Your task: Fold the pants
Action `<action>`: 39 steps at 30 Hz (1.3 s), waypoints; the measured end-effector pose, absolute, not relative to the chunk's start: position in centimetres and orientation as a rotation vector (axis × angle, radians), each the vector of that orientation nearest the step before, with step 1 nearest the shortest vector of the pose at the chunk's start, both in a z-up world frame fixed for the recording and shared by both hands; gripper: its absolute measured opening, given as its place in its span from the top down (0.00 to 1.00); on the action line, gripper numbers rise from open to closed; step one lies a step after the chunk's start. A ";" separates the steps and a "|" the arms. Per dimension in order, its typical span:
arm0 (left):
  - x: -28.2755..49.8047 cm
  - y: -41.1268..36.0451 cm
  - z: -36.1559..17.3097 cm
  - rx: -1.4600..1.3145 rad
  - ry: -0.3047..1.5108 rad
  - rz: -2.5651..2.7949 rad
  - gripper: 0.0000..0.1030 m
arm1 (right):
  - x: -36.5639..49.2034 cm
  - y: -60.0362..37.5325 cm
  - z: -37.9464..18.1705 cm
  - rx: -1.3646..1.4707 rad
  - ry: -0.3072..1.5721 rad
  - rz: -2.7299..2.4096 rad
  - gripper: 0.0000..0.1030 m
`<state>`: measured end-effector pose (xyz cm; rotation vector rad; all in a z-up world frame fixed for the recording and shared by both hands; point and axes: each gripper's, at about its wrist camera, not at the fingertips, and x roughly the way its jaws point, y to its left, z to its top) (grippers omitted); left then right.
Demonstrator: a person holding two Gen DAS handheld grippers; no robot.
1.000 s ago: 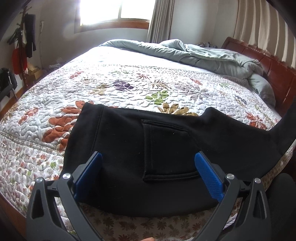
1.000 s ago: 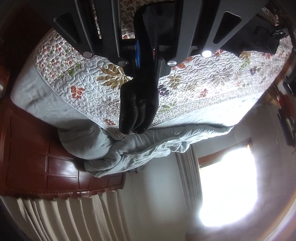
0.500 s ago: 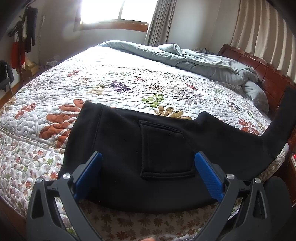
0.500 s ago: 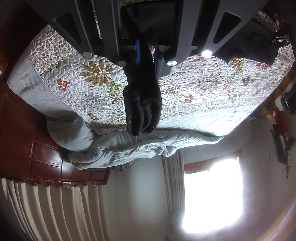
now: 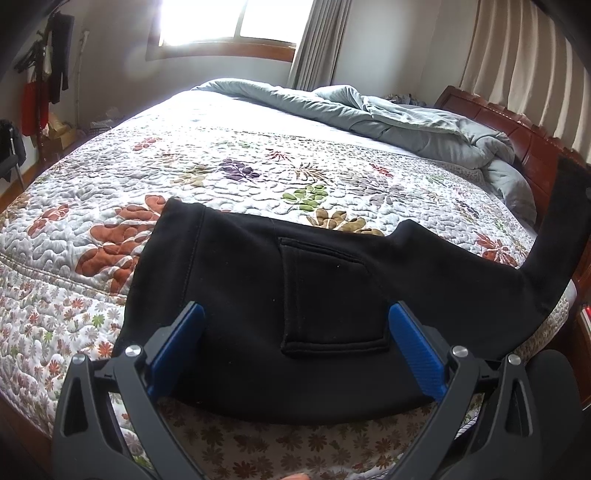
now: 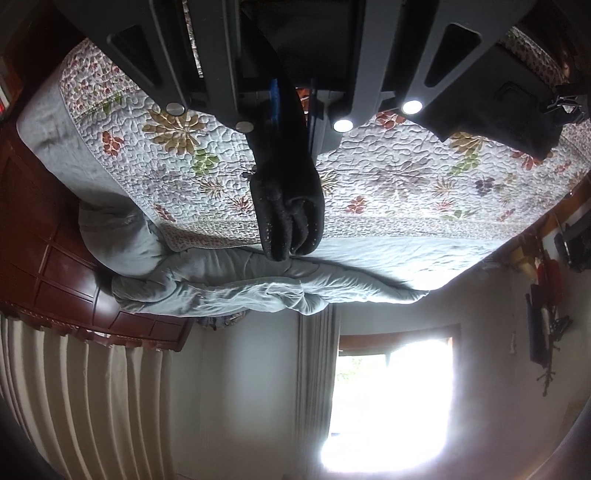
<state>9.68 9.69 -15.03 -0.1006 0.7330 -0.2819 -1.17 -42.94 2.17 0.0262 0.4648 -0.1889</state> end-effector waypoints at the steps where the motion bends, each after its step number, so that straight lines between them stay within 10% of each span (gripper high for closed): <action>1: 9.7 9.7 -15.0 -0.100 0.733 -0.282 0.03 | -1.0 -42.7 2.1 0.021 0.467 -0.184 0.89; 39: 9.7 11.0 -14.8 -0.168 0.731 -0.303 0.03 | 4.6 -32.7 -3.0 -0.244 0.603 -0.071 0.89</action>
